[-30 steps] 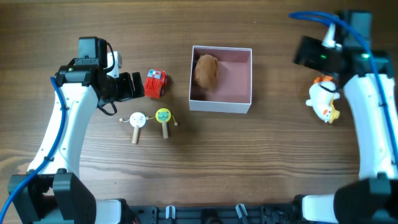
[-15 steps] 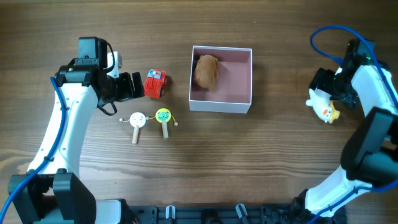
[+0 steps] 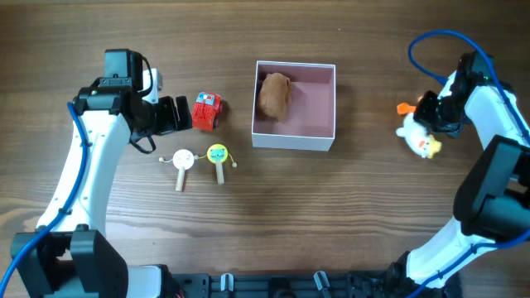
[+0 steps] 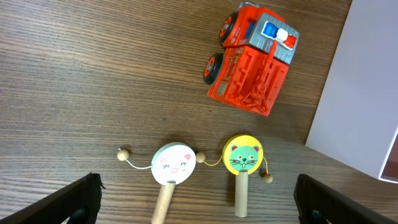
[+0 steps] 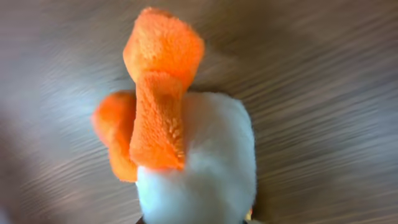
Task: Pack container
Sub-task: 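Move the right gripper back and grasp the white plush duck, then carry the duck into the box beside the bear and release, then lower the left gripper onto the red fire truck and grasp it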
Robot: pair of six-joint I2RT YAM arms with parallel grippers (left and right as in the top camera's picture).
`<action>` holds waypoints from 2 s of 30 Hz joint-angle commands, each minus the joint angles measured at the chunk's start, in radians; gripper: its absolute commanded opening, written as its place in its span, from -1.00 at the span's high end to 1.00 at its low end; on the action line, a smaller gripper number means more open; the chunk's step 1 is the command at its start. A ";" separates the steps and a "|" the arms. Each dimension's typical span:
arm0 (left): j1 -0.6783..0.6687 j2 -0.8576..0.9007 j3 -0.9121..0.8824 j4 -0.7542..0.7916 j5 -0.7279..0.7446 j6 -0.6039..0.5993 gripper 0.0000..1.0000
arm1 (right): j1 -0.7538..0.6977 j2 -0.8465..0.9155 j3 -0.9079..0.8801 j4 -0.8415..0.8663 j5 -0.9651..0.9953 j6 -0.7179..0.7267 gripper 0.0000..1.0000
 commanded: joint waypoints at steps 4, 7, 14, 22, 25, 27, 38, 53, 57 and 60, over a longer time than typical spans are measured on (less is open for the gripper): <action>0.007 0.000 0.019 0.000 -0.002 0.016 -0.99 | 0.201 -0.291 0.025 -0.023 -0.249 0.058 0.91; 0.007 0.000 0.019 0.000 -0.002 0.016 -0.99 | 0.346 -0.392 0.025 -0.013 -0.200 0.063 0.92; 0.007 0.000 0.019 0.000 -0.002 0.016 -0.99 | 0.633 -0.378 0.022 0.085 0.112 0.131 0.91; 0.007 0.000 0.019 0.000 -0.002 0.016 -0.99 | 0.678 -0.104 0.023 0.303 0.112 0.096 0.91; 0.007 0.000 0.019 0.000 -0.002 0.016 -0.99 | 0.677 -0.029 0.023 0.349 0.138 0.077 0.91; 0.007 0.000 0.019 0.000 -0.002 0.016 -1.00 | 0.675 -0.012 0.023 0.360 0.151 0.076 0.78; 0.007 0.000 0.019 0.000 -0.002 0.016 -0.99 | 0.669 -0.286 0.034 0.341 0.087 -0.062 -0.75; 0.006 0.000 0.019 0.032 0.077 -0.068 -1.00 | 0.342 -0.636 0.016 -0.110 0.121 -0.046 -0.91; 0.003 0.005 0.019 0.061 0.200 -0.133 -0.99 | 0.316 -0.580 -0.011 -0.196 0.121 -0.015 -0.99; -0.010 0.005 0.020 0.111 0.235 -0.088 -0.99 | 0.313 -0.523 -0.011 -0.230 0.121 0.016 -0.99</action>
